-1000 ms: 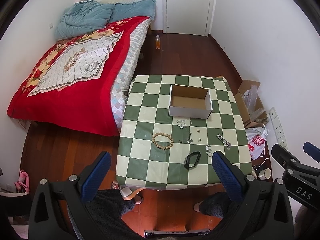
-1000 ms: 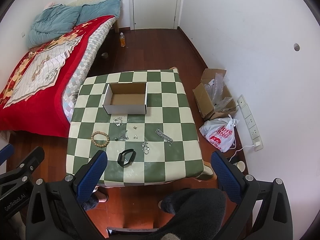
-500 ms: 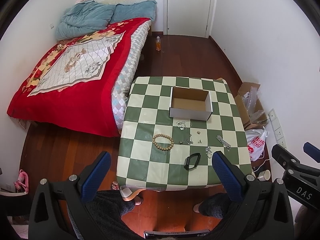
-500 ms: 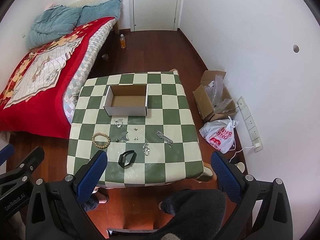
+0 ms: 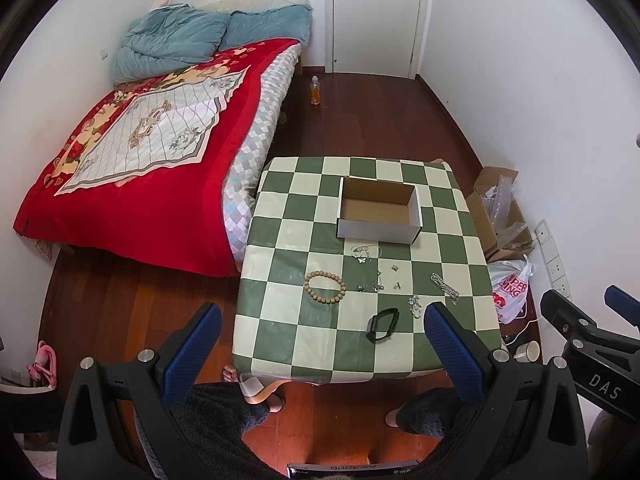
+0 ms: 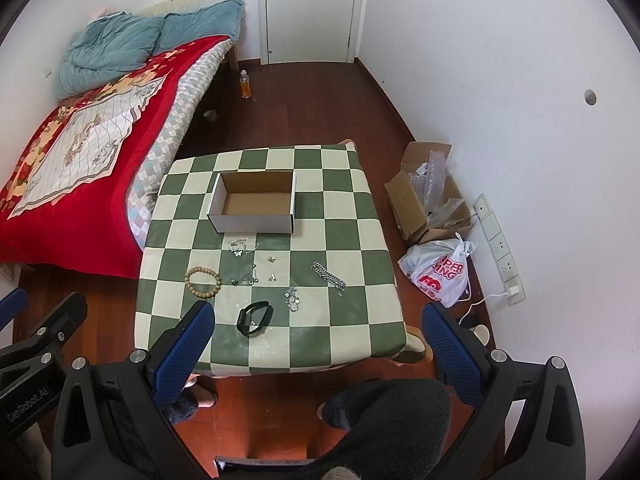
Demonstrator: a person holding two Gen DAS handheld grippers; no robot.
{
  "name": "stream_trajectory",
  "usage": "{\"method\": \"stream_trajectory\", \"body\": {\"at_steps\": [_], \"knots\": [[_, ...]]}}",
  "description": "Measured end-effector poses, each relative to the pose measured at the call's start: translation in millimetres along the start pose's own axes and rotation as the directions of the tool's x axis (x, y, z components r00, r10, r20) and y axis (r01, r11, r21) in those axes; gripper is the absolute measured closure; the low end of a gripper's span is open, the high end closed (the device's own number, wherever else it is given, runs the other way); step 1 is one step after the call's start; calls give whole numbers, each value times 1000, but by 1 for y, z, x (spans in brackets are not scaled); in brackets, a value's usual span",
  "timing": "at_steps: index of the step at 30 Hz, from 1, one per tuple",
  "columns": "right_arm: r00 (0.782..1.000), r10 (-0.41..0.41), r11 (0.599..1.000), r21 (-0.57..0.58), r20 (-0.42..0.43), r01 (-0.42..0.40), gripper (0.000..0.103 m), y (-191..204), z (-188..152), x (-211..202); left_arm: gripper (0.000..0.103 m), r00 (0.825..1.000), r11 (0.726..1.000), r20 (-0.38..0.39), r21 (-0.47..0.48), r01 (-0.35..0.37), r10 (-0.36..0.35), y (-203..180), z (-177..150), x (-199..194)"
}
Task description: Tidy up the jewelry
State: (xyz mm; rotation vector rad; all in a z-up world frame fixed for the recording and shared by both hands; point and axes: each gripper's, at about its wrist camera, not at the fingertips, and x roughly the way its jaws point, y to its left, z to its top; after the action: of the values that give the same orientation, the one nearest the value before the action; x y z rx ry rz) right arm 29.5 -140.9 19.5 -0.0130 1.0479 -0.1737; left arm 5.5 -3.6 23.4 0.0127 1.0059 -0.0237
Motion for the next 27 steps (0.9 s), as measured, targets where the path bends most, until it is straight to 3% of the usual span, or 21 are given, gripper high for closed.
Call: {"method": "stream_trajectory", "body": {"at_steps": [27], "knots": [[1000,5,1000,-1,9,-5,0,-2,3,-5,0,1000,1000,10,-6,5,-5,3,2,-2]]}}
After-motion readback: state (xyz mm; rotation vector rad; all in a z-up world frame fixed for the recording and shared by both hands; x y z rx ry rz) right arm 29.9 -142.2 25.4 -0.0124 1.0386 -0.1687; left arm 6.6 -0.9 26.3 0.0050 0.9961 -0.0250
